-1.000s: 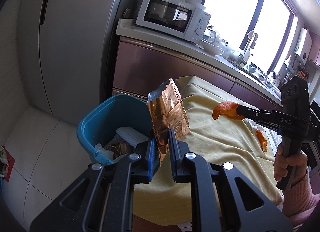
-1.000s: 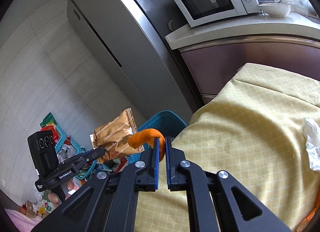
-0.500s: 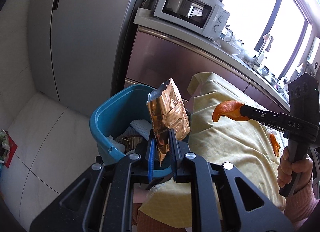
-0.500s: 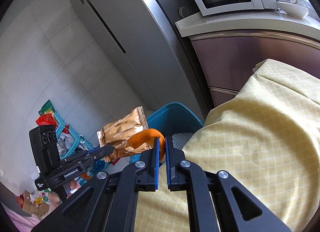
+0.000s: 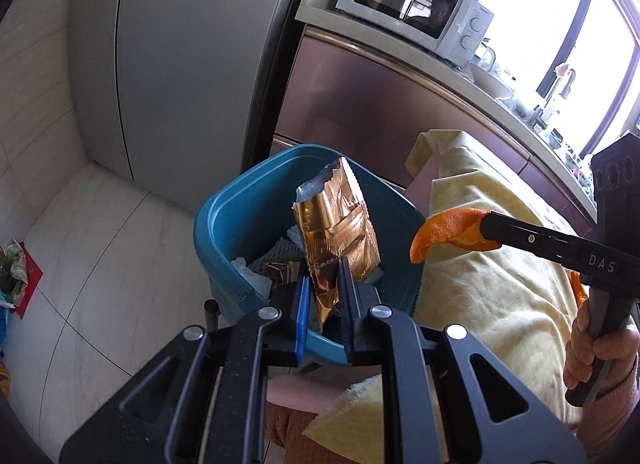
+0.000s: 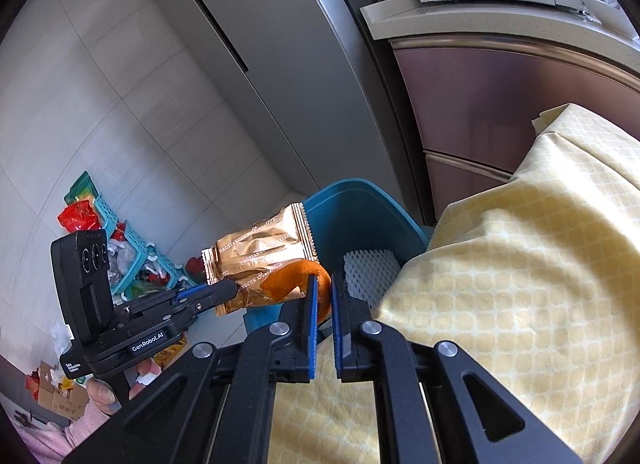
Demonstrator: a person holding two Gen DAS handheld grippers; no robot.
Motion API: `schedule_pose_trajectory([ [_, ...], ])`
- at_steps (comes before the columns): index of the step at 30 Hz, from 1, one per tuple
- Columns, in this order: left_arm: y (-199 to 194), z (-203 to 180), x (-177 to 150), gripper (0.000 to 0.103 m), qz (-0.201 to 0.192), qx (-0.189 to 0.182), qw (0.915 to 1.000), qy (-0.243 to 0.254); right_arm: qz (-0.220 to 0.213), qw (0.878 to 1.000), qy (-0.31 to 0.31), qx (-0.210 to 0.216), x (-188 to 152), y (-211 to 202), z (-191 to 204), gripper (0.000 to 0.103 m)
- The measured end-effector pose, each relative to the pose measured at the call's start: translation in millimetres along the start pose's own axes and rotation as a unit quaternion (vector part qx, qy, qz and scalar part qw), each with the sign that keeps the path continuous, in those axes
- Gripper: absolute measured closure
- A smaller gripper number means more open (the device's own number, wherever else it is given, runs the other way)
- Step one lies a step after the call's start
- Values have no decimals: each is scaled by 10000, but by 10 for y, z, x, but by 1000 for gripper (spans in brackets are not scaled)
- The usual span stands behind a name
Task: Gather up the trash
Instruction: 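Carry the foil wrapper and orange peel over the teal bin, then open both tools to drop the foil wrapper and orange peel into the bin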
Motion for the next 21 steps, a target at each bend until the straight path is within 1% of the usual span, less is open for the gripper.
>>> schedule_pose_trajectory([
  [8,240,96,7,89,125,70,9998,-121,217,9997,-72,-120,-10,223,60,97],
  [11,322,137,2,88,164,70,9997,-184,270,9995,-72,-150,-23,282,89,93],
  [13,384,167,-11,84,217,56,9995,-244,303,9994,-54,-161,-30,317,91,93],
  [14,401,186,-24,82,235,58,9994,-266,306,9994,-46,-176,-30,324,82,93],
  [18,474,201,-66,82,279,72,9990,-331,308,9993,-7,-197,-63,317,60,93],
  [21,477,177,-78,82,258,97,9992,-282,281,9995,48,-160,-79,278,39,93],
])
Point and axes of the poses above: each gripper's, at about its wrist camera, not at the fingertips, and y roughly the way its jaws point, z to its left, x to its top, the point moved 7 cm from there along y, roughly the way its jaws point, and after that the axes turned 12 degrees about -x, right-handed, at the moved point
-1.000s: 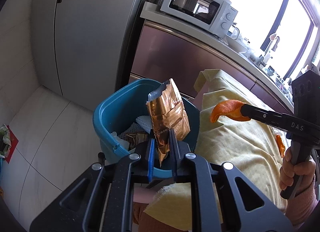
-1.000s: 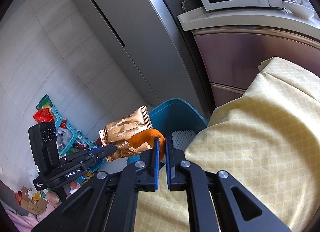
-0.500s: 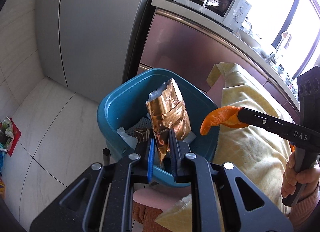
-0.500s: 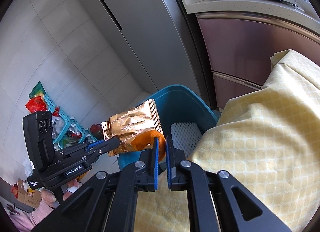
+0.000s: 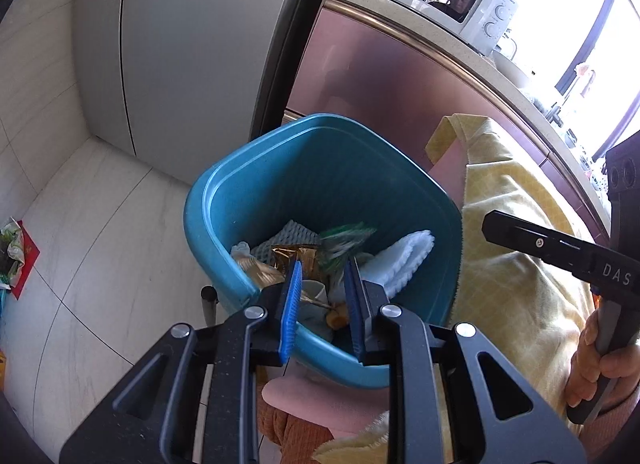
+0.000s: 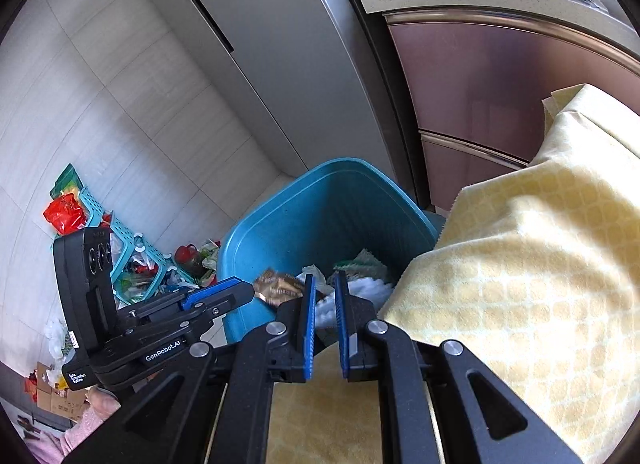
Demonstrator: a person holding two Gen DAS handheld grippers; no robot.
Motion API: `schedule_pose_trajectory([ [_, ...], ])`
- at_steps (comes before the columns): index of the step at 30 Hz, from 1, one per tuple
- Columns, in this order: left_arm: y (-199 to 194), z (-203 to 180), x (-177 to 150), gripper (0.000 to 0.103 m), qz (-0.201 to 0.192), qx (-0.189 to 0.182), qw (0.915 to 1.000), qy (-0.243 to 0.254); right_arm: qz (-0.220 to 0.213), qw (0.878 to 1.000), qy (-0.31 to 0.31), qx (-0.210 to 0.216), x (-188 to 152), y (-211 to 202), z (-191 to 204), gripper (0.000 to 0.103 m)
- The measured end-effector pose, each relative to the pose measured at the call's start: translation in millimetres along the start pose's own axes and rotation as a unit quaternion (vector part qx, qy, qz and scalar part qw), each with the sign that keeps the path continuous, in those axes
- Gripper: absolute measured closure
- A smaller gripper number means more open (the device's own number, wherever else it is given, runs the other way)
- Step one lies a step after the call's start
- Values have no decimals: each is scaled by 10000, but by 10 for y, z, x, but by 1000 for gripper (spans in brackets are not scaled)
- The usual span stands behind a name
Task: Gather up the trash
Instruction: 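Open both tools to drop the foil wrapper and orange peel into the bin, then move both open tools back over the tissue and orange peel on the table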
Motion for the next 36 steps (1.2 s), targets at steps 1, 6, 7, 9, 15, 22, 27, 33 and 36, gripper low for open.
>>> schedule_pose_trajectory([
  [1,-14,-15,-5,82,-11,-19,10000,18,-14,10000,25,20,-3,-17,-12,93],
  [6,-125,-126,-5,78,-129,-99,9998,122,-141,9998,83,119,-13,-157,-84,89],
  [7,-145,-157,2,78,-155,-128,9997,136,-172,9997,92,138,-1,-186,-107,88],
  [9,-196,-220,9,77,-201,-201,9994,176,-256,9995,122,168,-10,-280,-139,85],
  [15,-349,-560,44,73,-360,-448,9971,494,-584,9980,220,135,-79,-646,-316,80],
  [22,-420,-1137,6,70,-359,-865,9902,1033,-1033,9934,503,-49,-198,-1125,-649,77],
  [27,-350,-1643,-126,69,-224,-1167,9817,1486,-1302,9875,847,-251,-324,-1445,-992,76],
  [33,-197,-2265,-329,67,-12,-1457,9693,1980,-1511,9792,1240,-540,-520,-1717,-1389,71],
  [36,-141,-2511,-408,66,43,-1540,9639,2170,-1585,9754,1382,-655,-605,-1821,-1556,71],
])
Point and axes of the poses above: each gripper's, at about its wrist camera, not at the fingertips, and y roughly the way its jaws point, z to its left, x to its top, the point moved 7 cm from there along y, roughly the way its jaws point, and after that the axes turned 12 degrees about -x, right-handed, at the moved point
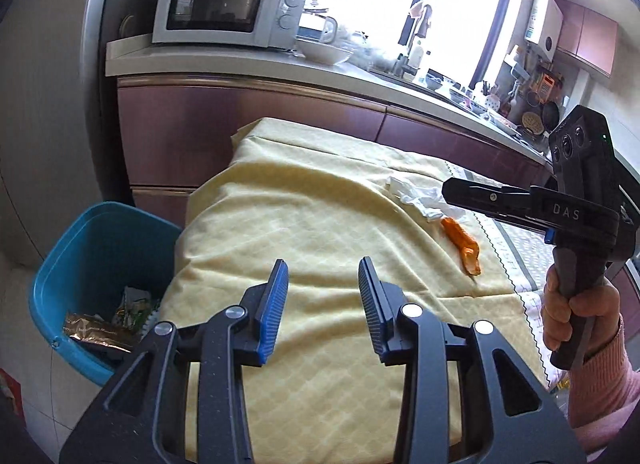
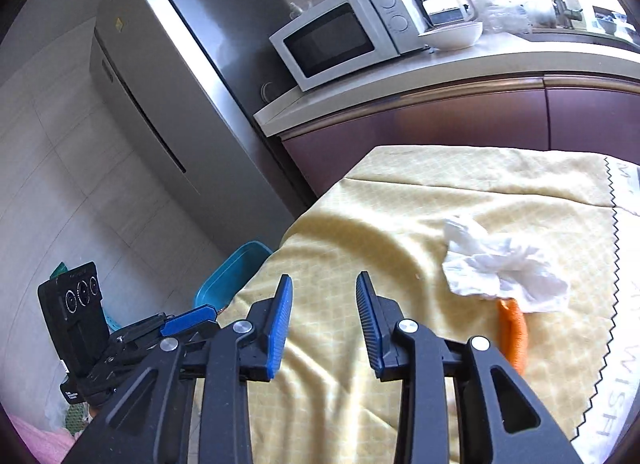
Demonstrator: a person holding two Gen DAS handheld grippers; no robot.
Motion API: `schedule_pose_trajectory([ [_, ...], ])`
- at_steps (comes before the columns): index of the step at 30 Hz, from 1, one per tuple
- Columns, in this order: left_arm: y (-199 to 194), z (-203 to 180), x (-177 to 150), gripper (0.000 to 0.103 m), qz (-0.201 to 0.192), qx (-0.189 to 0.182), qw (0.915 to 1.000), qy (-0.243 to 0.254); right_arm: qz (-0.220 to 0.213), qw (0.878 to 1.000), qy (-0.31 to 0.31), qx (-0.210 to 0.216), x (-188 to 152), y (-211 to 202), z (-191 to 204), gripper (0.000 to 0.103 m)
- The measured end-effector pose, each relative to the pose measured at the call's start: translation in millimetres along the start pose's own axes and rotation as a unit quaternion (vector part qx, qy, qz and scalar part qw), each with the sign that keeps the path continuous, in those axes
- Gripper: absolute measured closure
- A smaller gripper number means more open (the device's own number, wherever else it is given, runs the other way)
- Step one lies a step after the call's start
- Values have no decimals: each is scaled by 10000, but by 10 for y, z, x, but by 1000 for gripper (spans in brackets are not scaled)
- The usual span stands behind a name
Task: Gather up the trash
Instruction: 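Move both open tools back over the tissue and orange peel on the table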
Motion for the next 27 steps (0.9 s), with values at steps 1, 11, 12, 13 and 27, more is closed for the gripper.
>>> schedule_pose_trajectory([
  [1,36,-69,3,65,20,-36,10000,52,-26,10000,35,-33,-2,-31,-68,71],
  [11,395,-554,-18,61,293,-336,9983,369,-251,9985,312,-386,8,-271,-595,62],
  [12,437,-604,-26,61,334,-380,9979,401,-267,9982,342,-424,11,-291,-646,60],
  [13,473,-651,-35,60,372,-419,9975,440,-284,9979,370,-459,16,-303,-692,60],
  [27,1276,-1412,-159,58,1144,-1168,9836,760,-406,9934,801,-707,17,-440,-1258,57],
])
Point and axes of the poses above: each gripper's, at about its wrist camera, not at the fingertips, and y roughly the way its jaws point, z to its left, x to its top, the point moved 7 cm from there along y, roughly the way its jaws point, and after that the axes turned 12 degrees about -x, right-handed, at the moved point
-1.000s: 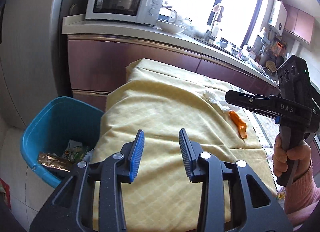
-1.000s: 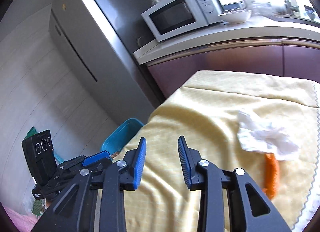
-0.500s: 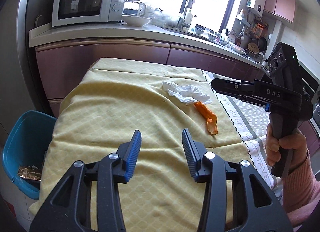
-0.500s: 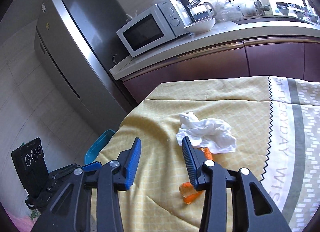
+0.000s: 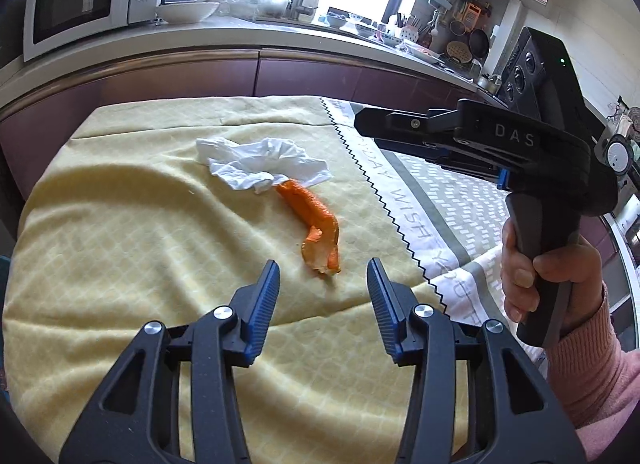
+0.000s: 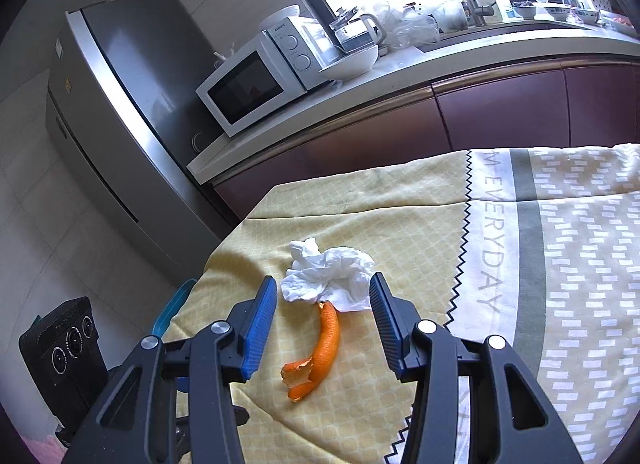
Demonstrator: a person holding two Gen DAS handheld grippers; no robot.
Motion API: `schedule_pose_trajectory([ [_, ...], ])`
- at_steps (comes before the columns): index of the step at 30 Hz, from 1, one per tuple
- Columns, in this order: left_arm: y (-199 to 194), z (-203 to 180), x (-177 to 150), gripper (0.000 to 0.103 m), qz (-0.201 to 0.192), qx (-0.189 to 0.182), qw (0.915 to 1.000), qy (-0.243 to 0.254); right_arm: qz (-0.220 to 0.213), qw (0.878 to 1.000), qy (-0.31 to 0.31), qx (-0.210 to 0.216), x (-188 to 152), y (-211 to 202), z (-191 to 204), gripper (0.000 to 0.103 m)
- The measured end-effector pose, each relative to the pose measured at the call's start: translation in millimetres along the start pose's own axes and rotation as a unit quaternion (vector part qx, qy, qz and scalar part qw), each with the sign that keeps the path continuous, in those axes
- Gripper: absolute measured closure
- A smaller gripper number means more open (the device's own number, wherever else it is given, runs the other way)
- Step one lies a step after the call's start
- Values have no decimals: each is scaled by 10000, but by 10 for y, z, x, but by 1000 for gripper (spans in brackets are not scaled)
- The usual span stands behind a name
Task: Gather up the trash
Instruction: 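Move both open tools back over the tissue and orange peel on the table, then grasp the orange peel with the left tool while the right tool grasps the white tissue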
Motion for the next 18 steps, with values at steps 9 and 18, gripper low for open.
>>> schedule_pose_trajectory([
  [9,457,78,91,62,447,132,9986,-239,41,9999,121,64,31,51,-96,57],
  [18,557,117,105,86,525,271,9981,-182,111,9998,127,113,39,124,-93,56],
])
Point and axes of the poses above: each gripper's, at about its wrist camera, not at the fingertips, and y roughly the way its jaws point, z to its left, x to its top, the point moved 7 cm from there along y, roughly the way its jaws point, and after that the axes turned 12 degrees about -x, right-handed, at the moved point
